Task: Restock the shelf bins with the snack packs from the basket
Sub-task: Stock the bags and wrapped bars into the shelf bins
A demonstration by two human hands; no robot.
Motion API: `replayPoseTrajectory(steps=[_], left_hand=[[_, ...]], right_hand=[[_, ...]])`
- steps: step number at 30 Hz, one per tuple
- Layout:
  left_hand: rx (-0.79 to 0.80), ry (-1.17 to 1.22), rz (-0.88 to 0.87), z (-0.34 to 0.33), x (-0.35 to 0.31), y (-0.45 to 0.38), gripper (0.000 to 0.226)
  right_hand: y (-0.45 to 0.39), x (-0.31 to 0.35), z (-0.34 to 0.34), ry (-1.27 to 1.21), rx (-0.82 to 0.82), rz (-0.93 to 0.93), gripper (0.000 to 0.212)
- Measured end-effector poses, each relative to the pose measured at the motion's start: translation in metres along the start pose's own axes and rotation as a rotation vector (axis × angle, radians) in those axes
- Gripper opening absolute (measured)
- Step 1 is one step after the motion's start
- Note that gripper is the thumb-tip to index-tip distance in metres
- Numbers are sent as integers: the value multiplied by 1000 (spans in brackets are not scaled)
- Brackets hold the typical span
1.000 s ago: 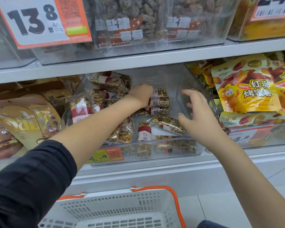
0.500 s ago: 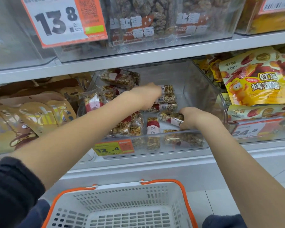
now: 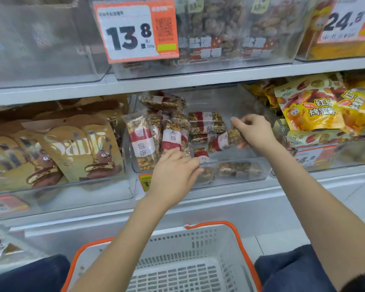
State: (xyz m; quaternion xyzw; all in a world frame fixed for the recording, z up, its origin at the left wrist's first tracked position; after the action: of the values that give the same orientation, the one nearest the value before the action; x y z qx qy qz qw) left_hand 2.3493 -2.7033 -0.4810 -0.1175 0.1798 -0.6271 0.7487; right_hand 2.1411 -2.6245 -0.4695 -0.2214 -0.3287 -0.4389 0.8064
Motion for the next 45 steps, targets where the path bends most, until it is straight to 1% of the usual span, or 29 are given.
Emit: replayPoseTrajectory(steps=[2, 4, 6, 7, 9, 11, 12, 14, 16, 18, 20, 23, 24, 26, 27, 29, 30, 31, 33, 35, 37, 40, 43, 45], left_hand=[[-29, 14, -26, 2, 1, 1, 19], [-33, 25, -40, 3, 2, 2, 18], [-29, 24, -31, 2, 1, 1, 22], [-29, 19, -29, 2, 1, 1, 23], [-50, 6, -26, 0, 2, 0, 24], [-71, 5, -31, 0, 3, 0, 24], [-78, 9, -36, 0, 2, 0, 24], [-74, 27, -37, 0, 3, 1, 22], [-68, 31, -43, 0, 2, 1, 20], [-67, 38, -30, -1, 2, 1, 20], [-58, 51, -13, 0, 3, 2, 22], [127, 149, 63, 6, -3, -5, 40], [193, 157, 74, 5, -4, -10, 42], [325, 205, 13, -1, -11, -28, 37], [398, 271, -20, -4, -17, -38, 35], [526, 491, 14, -5, -18, -56, 30], [541, 567, 44, -3, -12, -65, 29], [534, 576, 54, -1, -6, -74, 28], [558, 412, 13, -1, 3, -93, 28], [669, 174, -58, -16, 6, -102, 36], [760, 36, -111, -36, 6, -106, 44], [815, -33, -149, -60, 6, -114, 55], [825, -119, -153, -70, 11, -124, 50], [840, -174, -162, -73, 19, -127, 46]], right_hand=[[-6, -3, -7, -13, 18, -55, 46], [-13, -12, -16, -14, 105, -122, 56], [-17, -20, -27, 113, 232, -149, 76], [-17, -22, -33, 197, 301, -148, 81], [-17, -24, -41, 352, 403, -110, 86], [-20, -28, -45, 454, 448, -74, 90], [-22, -30, -45, 485, 459, -76, 89], [-25, -32, -46, 584, 437, -43, 78], [-26, -26, -44, 749, 351, 36, 68], [-23, -12, -37, 922, 223, 147, 63], [-19, -5, -35, 978, 185, 210, 62], [-16, -12, -33, 886, 216, 193, 56], [-15, -13, -33, 875, 223, 194, 54], [-12, -13, -30, 867, 225, 194, 49], [-9, -12, -27, 870, 218, 193, 46], [-5, -9, -19, 896, 191, 189, 44], [-3, -7, -16, 924, 181, 189, 45], [0, -4, -13, 947, 170, 194, 46], [3, 4, -5, 968, 133, 210, 47], [7, 10, 5, 956, 112, 214, 47], [10, 17, 15, 905, 75, 223, 47], [14, 20, 25, 826, 32, 236, 48], [15, 18, 31, 730, 36, 263, 49], [15, 18, 34, 648, 66, 295, 48]])
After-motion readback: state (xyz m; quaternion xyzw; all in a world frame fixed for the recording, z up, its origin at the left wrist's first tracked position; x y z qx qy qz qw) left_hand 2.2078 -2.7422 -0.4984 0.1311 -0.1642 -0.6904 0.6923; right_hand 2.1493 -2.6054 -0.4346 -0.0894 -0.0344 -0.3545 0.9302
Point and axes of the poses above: each hand's wrist, its own y-axis away from the middle knuckle, its own z-axis out of the back of the hand, x = y × z, the point moved 7 cm from there along -y, towards the middle knuckle, and after that the axes turned 12 degrees about y, right-handed, at the moved point
